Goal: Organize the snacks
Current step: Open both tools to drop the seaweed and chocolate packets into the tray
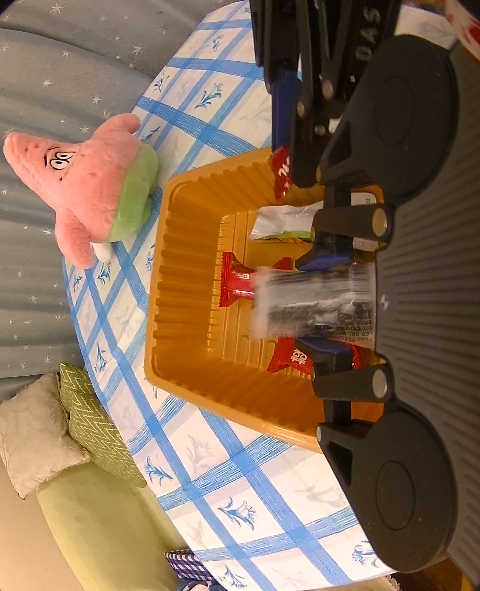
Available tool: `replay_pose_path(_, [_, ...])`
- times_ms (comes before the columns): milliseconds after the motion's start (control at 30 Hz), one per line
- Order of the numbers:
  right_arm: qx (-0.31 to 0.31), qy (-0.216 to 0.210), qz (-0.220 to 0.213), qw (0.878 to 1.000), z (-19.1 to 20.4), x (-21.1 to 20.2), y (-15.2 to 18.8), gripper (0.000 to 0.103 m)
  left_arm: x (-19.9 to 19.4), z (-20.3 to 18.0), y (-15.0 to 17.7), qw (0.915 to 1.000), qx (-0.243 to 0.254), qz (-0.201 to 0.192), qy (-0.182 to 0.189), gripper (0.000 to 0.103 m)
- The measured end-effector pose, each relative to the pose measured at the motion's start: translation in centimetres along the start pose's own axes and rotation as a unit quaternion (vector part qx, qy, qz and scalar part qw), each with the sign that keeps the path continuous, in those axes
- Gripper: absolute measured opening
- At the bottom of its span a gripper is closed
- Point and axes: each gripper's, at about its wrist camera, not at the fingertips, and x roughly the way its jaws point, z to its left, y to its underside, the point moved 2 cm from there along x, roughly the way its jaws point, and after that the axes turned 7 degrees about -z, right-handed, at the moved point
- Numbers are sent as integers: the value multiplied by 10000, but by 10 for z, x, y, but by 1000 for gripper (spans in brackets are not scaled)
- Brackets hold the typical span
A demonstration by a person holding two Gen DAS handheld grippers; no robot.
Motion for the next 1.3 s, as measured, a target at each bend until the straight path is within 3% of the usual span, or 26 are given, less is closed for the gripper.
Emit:
replay_pose_path(667, [322,-230,-53,9992,22,-4,10,27,-42,29,23,9991,-430,-42,-33,34])
replay_pose_path(800, [412,-124,-200,9989,21,-11,10,52,-55,32,26,9986,-522,-87,-65,36])
replay_pose_path(967, [594,-30,-336,9977,13,-29,9,60,-71,24,27,9986,-503,-151,-94,41])
replay_pose_path(1067, [669,111,-371,9970,4,-45,12,71,-81,12,27,9988,-457,-157,-49,45])
replay_pose_path(1133, [721,253,-396,9963,-3,-58,15,79,-88,1,27,9990,-418,-168,47,47])
replay_pose_path(1300, [842,538,-396,9942,-25,-92,27,86,-102,-38,31,9990,-302,-126,299,54])
